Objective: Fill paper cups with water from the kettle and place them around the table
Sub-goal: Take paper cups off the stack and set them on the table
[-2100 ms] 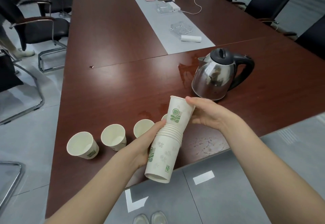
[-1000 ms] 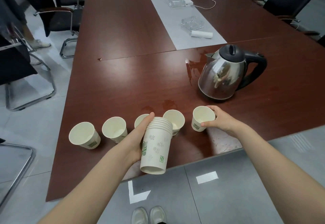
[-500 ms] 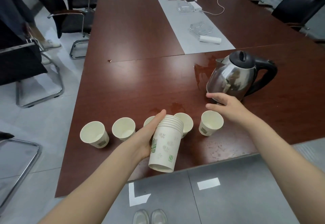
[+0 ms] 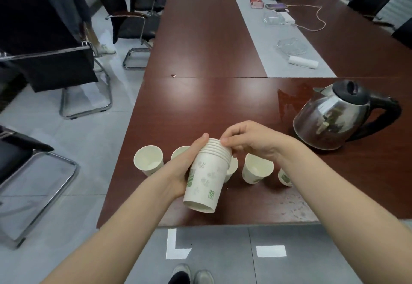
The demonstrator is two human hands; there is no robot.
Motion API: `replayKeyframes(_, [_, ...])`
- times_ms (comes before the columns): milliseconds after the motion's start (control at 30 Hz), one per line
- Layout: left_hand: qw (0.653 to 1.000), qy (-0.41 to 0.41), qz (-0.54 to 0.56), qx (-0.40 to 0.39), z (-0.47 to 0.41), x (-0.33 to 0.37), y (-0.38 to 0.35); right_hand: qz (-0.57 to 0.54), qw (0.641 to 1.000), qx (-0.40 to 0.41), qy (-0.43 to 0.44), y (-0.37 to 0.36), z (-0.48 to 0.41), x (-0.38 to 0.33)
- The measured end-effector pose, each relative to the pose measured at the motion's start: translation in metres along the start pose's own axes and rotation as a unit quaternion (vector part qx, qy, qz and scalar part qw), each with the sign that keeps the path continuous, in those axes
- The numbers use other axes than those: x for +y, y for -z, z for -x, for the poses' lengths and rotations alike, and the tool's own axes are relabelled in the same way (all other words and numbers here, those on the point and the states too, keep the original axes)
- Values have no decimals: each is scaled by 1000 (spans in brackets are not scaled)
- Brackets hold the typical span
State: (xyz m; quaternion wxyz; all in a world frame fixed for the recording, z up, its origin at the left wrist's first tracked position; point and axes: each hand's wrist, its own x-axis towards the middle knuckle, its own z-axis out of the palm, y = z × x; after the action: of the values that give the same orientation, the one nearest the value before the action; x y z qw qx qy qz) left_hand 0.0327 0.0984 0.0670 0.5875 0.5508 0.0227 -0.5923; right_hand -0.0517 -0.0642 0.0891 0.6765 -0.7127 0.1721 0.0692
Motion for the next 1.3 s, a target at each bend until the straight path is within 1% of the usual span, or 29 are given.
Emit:
replayKeyframes(67, [1000, -11, -2, 19, 5, 4, 10, -8, 1000, -18, -11, -9, -9, -7])
replayKeyframes(133, [1000, -10, -1, 26, 9, 10, 20, -6, 1000, -18, -18, -19, -20, -13])
replayKeyframes(300, [998, -25, 13, 48, 16, 28, 43, -13, 1000, 27, -9, -43, -48, -30])
replayKeyframes(400, [998, -11, 18, 56, 18, 41, 56, -14, 998, 53, -20, -56, -63, -40])
replayKeyframes(533, [999, 9, 30, 34, 23, 57, 70, -26, 996, 75, -43, -69, -80, -50])
replayKeyframes(700, [999, -7, 15, 36, 18, 71, 90, -31, 993, 109, -40, -82, -101, -57])
replayKeyframes(867, [999, -12, 22, 38, 14, 81, 103, -30, 992, 123, -26, -93, -114, -59])
replayKeyframes(933, [999, -8, 21, 33, 13, 83, 109, -17, 990, 142, -12, -97, -119, -57])
replayKeyframes(1000, [1000, -3, 5, 26, 12, 85, 113, 41, 985, 167, 3, -99, -124, -57])
replayKeyframes(1067, [1000, -13, 7, 14, 13, 90, 114, 64, 988, 137, -4, -98, -126, -59])
replayKeyframes(1133, [999, -30, 25, 7, 13, 98, 116, 6, 995, 100, -17, -97, -127, -64])
replayKeyframes(1200, [999, -38, 35, -2, 13, 105, 119, -62, 994, 88, -13, -95, -127, -70])
replayKeyframes(1300, [999, -31, 34, 0, 11, 108, 124, -57, 995, 77, 3, -94, -130, -72])
